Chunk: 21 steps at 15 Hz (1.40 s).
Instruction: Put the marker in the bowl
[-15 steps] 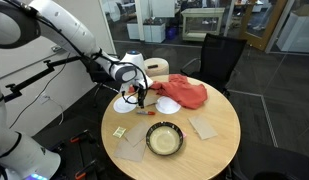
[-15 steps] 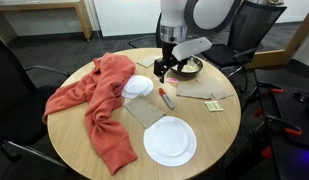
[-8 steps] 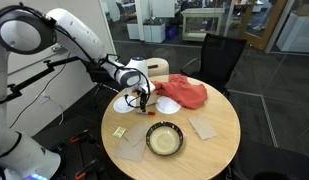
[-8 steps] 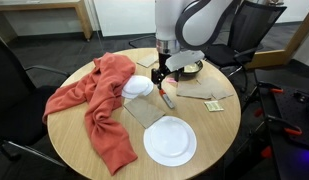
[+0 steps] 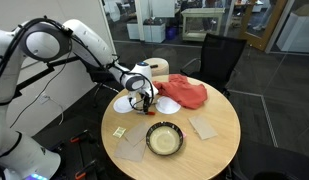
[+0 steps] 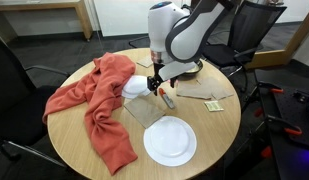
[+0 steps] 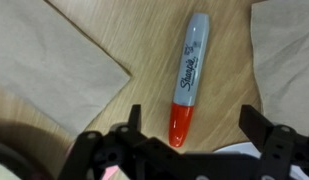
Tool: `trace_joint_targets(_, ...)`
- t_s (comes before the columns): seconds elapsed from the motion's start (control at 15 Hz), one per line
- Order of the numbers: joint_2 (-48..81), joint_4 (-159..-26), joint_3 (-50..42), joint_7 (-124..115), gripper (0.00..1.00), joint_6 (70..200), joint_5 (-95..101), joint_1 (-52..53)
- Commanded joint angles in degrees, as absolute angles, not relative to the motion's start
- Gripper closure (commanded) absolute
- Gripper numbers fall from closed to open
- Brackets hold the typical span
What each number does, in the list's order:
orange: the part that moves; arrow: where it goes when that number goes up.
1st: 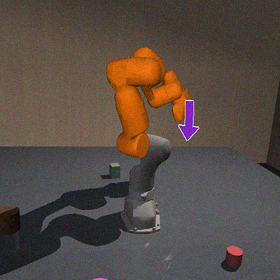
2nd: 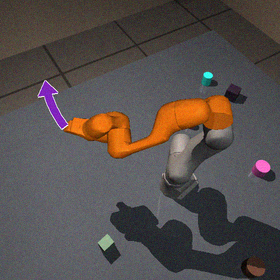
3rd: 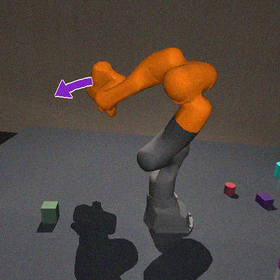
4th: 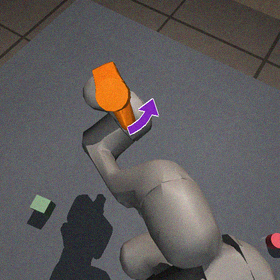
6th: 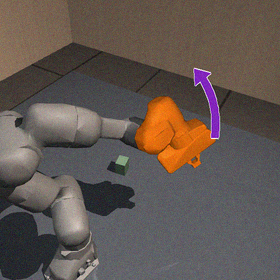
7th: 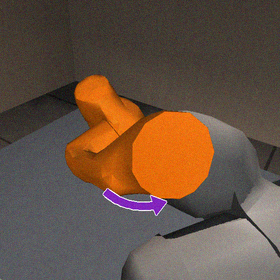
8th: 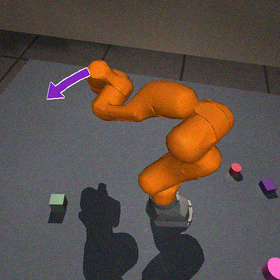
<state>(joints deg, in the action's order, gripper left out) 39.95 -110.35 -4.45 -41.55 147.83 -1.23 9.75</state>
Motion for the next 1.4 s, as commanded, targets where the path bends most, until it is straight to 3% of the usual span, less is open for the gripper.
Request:
trace_joint_targets(0.0, 42.4, -107.3, -5.9, -44.1, 0.0, 147.4, -2.3, 11.5)
trace_joint_targets(0.2, 43.5, -106.3, -6.1, -44.8, 0.0, 147.4, -2.3, 11.8)
trace_joint_targets(0.27, 43.8, -106.0, -6.3, -44.9, 0.25, 147.5, -2.2, 12.0)
trace_joint_targets(0.33, 44.0, -105.8, -6.4, -44.9, 0.26, 147.6, -2.2, 12.0)
trace_joint_targets(0.93, 44.7, -105.1, -6.6, -44.7, 0.95, 147.6, -2.7, 11.8)
trace_joint_targets(1.0, 44.7, -105.1, -6.6, -44.6, 0.98, 147.6, -2.7, 11.8)
trace_joint_targets(1.07, 44.5, -105.3, -6.6, -44.7, 0.94, 147.5, -2.7, 11.9)
trace_joint_targets(1.33, 40.9, -108.9, -7.6, -45.4, 0.94, 149.5, -2.5, 12.1)
